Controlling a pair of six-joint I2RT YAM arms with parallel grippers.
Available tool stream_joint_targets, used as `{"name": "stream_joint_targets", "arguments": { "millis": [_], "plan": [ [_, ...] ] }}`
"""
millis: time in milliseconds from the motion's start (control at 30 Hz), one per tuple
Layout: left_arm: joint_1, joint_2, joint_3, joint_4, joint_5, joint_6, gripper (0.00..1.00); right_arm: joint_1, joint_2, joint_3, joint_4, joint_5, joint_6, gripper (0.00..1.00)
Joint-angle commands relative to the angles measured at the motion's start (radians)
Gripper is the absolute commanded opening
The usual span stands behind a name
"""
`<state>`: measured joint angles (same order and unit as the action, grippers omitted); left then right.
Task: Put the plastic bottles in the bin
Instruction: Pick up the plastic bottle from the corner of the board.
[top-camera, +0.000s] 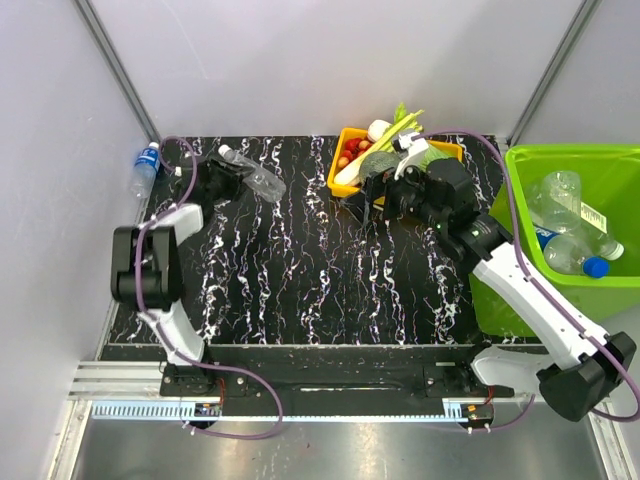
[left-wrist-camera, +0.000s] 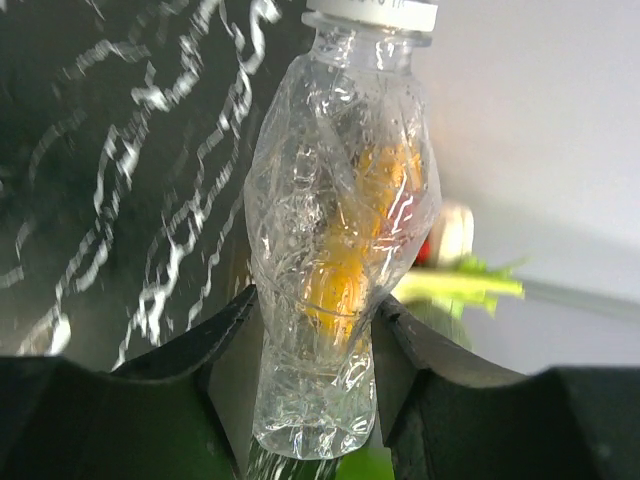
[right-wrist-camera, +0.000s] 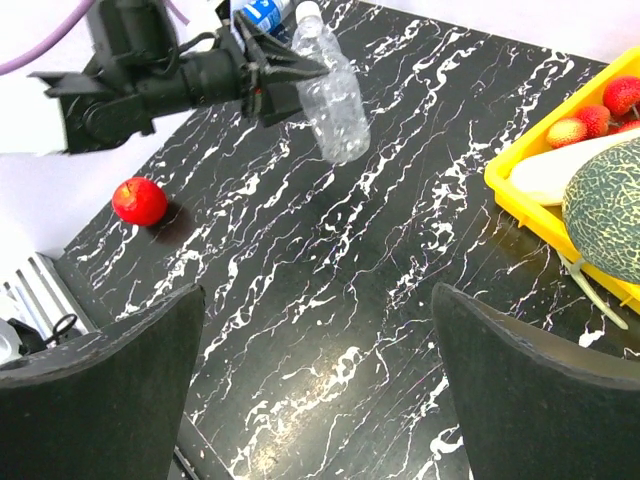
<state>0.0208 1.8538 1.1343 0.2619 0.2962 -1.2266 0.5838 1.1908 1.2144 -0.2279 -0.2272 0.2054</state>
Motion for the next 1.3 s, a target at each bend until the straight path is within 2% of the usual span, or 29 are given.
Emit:
{"name": "stream_joint_targets", "arguments": {
  "millis": [0, 233, 300, 467, 600, 833, 967, 1267],
  "plan": [
    [-0.047, -0.227, -0.140, -0.045, 0.106, 0.191, 0.27, 0.010, -0.083, 0.020, -0.037, 0.058, 0.034, 0.99],
    [-0.142, -0.496, -0.245, -0.260, 0.247, 0.459, 0.29, 0.010, -0.102, 0.016, -0.019, 0.063, 0.161, 0.99],
    [-0.172, -0.562, -0.235, -0.375, 0.259, 0.565, 0.29, 0.008, -0.093, 0.017, 0.002, 0.000, 0.187, 0.99],
    [-0.258, -0.749, -0.220, -0.588, 0.241, 0.781, 0.31, 0.008, -0.059, -0.001, 0.065, -0.125, 0.285, 0.90],
    [-0.306, -0.815, -0.209, -0.694, 0.248, 0.927, 0.31, 0.037, -0.005, -0.015, 0.159, -0.199, 0.339, 0.87],
    [-0.378, -0.912, -0.284, -0.678, 0.230, 0.972, 0.32, 0.169, 0.168, 0.108, 0.164, -0.081, 0.367, 0.87],
    [-0.378, -0.978, -0.330, -0.644, 0.253, 0.958, 0.32, 0.179, 0.217, 0.097, 0.194, -0.012, 0.416, 0.86],
    [-0.392, -1.010, -0.341, -0.633, 0.296, 0.954, 0.33, 0.211, 0.351, 0.175, 0.266, -0.052, 0.442, 0.78]
  ]
}}
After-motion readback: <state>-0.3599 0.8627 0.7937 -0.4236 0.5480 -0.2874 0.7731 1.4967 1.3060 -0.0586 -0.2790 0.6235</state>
